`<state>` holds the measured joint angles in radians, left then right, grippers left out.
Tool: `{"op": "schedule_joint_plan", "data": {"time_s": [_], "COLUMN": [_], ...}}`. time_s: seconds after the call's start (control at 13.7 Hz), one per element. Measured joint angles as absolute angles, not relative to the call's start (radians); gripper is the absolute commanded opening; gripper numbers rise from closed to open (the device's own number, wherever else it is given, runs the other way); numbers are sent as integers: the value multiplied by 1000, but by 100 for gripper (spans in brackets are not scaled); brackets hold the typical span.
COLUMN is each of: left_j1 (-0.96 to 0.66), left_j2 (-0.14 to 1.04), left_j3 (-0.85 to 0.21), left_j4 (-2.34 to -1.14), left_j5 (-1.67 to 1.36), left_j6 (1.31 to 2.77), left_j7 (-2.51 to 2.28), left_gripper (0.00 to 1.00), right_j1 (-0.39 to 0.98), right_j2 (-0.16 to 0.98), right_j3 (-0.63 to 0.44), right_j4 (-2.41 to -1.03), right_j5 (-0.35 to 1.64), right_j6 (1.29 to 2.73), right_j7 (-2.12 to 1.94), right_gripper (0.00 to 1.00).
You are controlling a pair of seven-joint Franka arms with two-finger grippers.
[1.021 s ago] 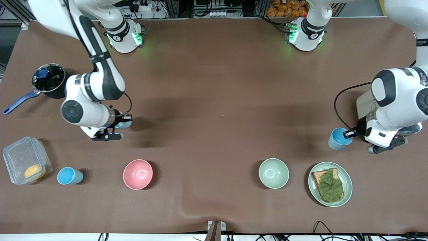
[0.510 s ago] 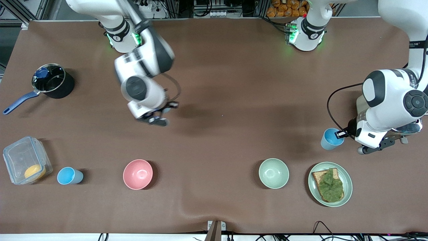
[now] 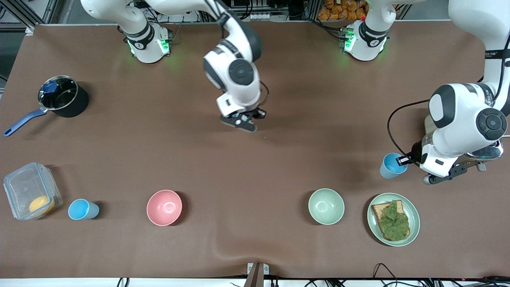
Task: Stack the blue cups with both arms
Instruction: 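Carry the held cup to the table middle and set it down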
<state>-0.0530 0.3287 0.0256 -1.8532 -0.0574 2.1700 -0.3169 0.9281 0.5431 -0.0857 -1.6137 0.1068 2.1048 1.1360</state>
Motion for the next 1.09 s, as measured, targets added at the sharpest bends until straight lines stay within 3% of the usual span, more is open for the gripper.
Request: {"op": "schedule_joint_plan", "data": {"time_s": [0.36, 0.44, 0.51, 0.88, 1.09], "left_j1": [-53, -53, -53, -53, -54], "left_j2": [330, 331, 331, 332, 332], "left_j3": [24, 24, 24, 24, 8], "left_j4": [-1852, -1852, -1852, -1852, -1849], "left_j5": [-57, -57, -57, -57, -57], "left_j6": [2170, 2170, 2170, 2170, 2170], "left_j7": [-317, -317, -317, -317, -317], "left_gripper": [0, 0, 0, 0, 0], "right_j1": [974, 984, 990, 988, 927], "right_j2": [613, 629, 643, 652, 581], "right_j3": [-87, -87, -87, -111, -131], "right_j4": [-1610, -1609, -1609, -1578, -1544], "right_j5": [65, 62, 61, 60, 61], "right_j6": [2246, 2257, 2271, 2292, 2210], "right_j7": [1195, 1199, 1202, 1207, 1187], "right_gripper": [0, 21, 99, 100, 100]}}
